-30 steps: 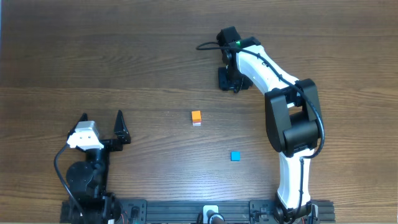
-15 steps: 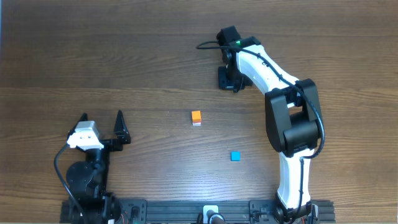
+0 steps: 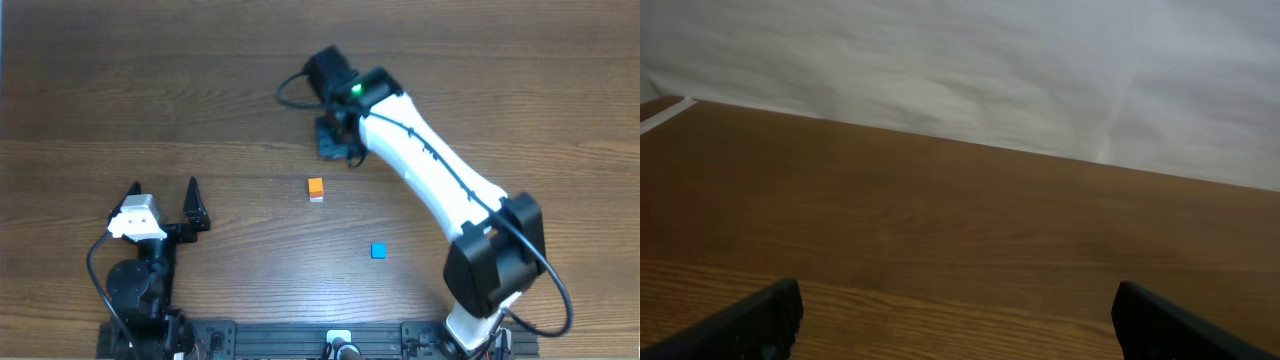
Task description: Stack Cubes
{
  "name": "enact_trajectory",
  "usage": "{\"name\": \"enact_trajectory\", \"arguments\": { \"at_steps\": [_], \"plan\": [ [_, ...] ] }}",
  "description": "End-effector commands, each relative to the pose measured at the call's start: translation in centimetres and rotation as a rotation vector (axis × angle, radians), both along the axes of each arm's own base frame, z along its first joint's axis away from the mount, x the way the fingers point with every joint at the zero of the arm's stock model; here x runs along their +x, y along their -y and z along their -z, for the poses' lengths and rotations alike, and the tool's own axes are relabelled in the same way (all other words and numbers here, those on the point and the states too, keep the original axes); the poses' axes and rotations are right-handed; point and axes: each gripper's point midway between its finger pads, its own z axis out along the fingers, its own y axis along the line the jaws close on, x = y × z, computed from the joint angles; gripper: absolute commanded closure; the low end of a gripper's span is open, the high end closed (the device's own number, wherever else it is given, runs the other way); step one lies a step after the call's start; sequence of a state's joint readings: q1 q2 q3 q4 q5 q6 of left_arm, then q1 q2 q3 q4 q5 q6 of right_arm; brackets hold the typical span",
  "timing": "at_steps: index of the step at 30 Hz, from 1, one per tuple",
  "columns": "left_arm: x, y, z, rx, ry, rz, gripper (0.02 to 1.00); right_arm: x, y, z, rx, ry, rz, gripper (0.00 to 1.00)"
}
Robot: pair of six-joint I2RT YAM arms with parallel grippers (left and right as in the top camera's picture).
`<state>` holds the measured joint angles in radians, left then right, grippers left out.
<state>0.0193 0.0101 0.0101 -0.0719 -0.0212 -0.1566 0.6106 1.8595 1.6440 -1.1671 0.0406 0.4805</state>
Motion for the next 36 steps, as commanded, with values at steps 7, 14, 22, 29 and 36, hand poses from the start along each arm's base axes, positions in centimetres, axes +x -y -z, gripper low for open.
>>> {"name": "enact_trajectory", "arguments": {
  "at_steps": [7, 14, 22, 29, 36],
  "plan": [
    [0.0, 0.0, 0.1, 0.015, 0.002, 0.006, 0.018, -3.9, -2.9, 0.8, -0.023, -0.059, 0.057, 0.989],
    [0.0, 0.0, 0.1, 0.015, 0.002, 0.006, 0.018, -4.7, -2.9, 2.7, -0.063, -0.114, 0.066, 0.989],
    [0.0, 0.0, 0.1, 0.015, 0.002, 0.006, 0.018, -5.4, -3.6, 2.9, -0.066, -0.118, 0.053, 0.991],
    [0.0, 0.0, 0.1, 0.015, 0.002, 0.006, 0.018, -5.6, -3.5, 4.0, -0.089, -0.140, 0.056, 0.989],
    [0.0, 0.0, 0.1, 0.015, 0.002, 0.006, 0.018, -5.6, -3.5, 4.7, -0.103, -0.154, 0.057, 0.989]
  ]
}}
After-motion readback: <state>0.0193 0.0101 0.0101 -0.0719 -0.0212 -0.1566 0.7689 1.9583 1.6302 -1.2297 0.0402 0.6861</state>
